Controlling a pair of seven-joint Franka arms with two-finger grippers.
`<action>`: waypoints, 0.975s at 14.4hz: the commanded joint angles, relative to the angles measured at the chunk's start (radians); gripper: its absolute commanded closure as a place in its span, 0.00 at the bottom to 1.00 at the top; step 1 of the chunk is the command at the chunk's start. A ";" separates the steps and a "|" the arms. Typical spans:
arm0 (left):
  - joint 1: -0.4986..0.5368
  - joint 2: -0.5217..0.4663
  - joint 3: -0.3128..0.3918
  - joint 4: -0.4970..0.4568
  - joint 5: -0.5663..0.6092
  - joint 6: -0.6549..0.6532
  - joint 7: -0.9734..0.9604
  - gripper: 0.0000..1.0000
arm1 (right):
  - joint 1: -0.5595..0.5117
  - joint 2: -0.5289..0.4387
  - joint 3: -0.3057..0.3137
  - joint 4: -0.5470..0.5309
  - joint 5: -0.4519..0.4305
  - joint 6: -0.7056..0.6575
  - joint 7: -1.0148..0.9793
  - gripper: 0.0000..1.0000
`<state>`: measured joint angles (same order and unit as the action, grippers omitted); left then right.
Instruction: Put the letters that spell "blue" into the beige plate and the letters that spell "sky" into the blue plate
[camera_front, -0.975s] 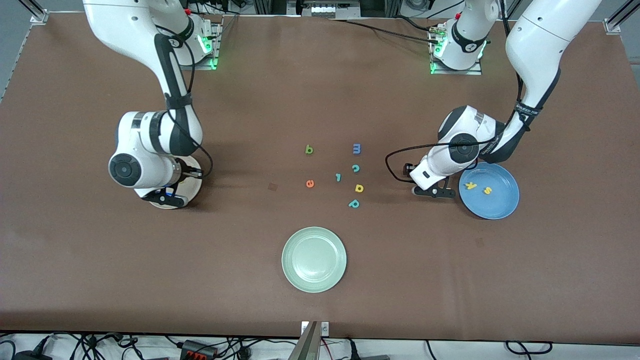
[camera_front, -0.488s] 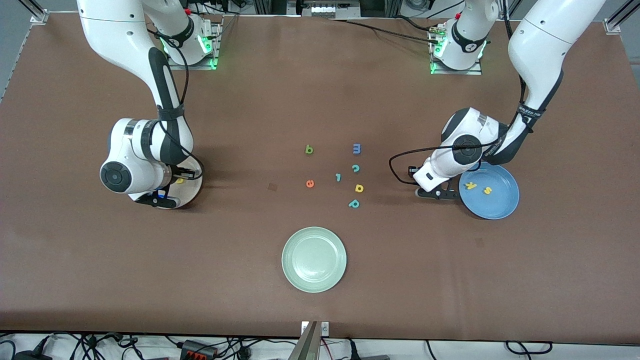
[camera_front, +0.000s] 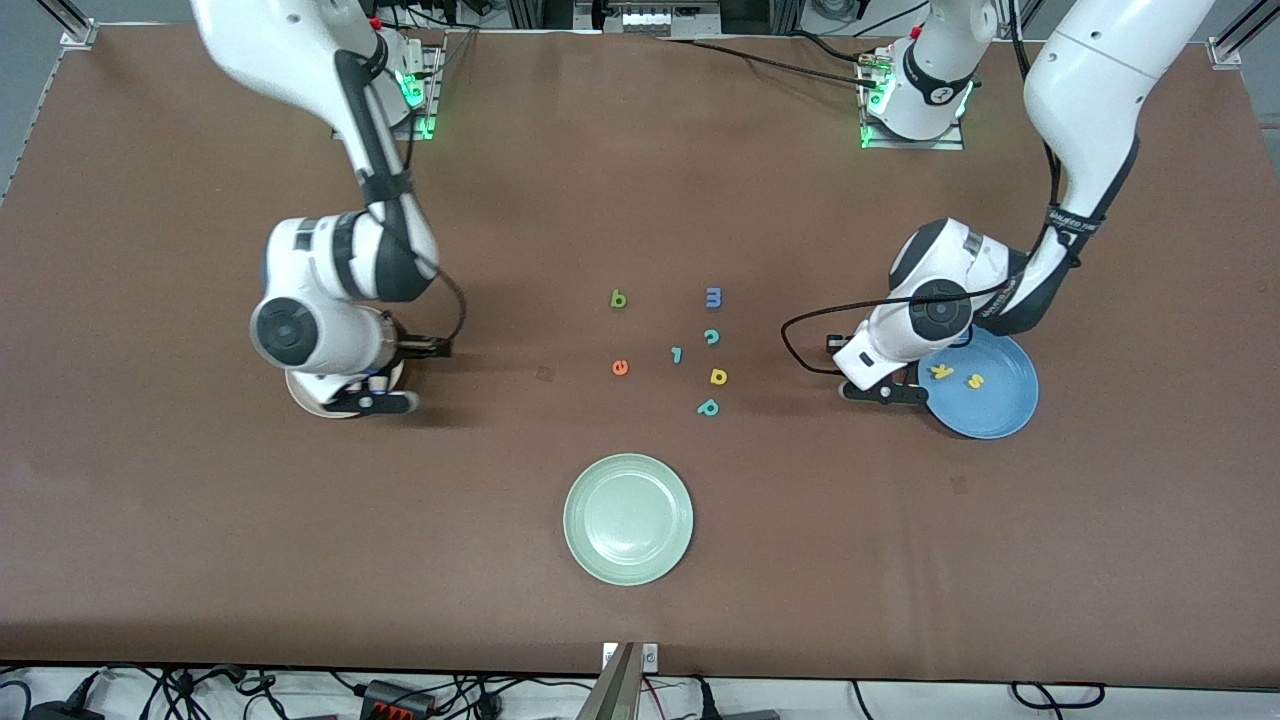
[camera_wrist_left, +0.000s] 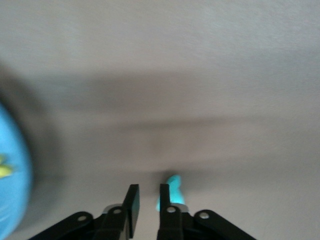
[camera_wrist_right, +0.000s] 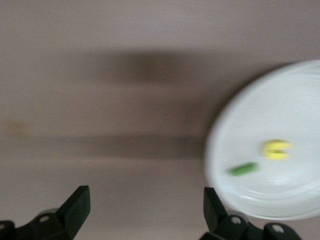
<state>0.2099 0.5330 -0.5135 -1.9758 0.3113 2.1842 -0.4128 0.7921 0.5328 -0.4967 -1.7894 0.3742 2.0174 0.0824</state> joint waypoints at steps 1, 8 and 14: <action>0.064 -0.016 -0.008 0.115 0.023 -0.162 0.159 0.78 | 0.088 0.027 -0.005 0.091 0.035 0.011 0.051 0.00; 0.060 0.016 -0.053 0.072 0.006 -0.117 0.047 0.32 | 0.248 0.277 0.007 0.384 0.035 0.053 0.266 0.00; 0.057 0.010 -0.063 -0.107 0.015 0.135 -0.027 0.31 | 0.265 0.371 0.081 0.393 0.035 0.256 0.306 0.06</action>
<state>0.2483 0.5616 -0.5675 -2.0322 0.3113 2.2687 -0.4197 1.0646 0.8676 -0.4209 -1.4255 0.3913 2.2535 0.3809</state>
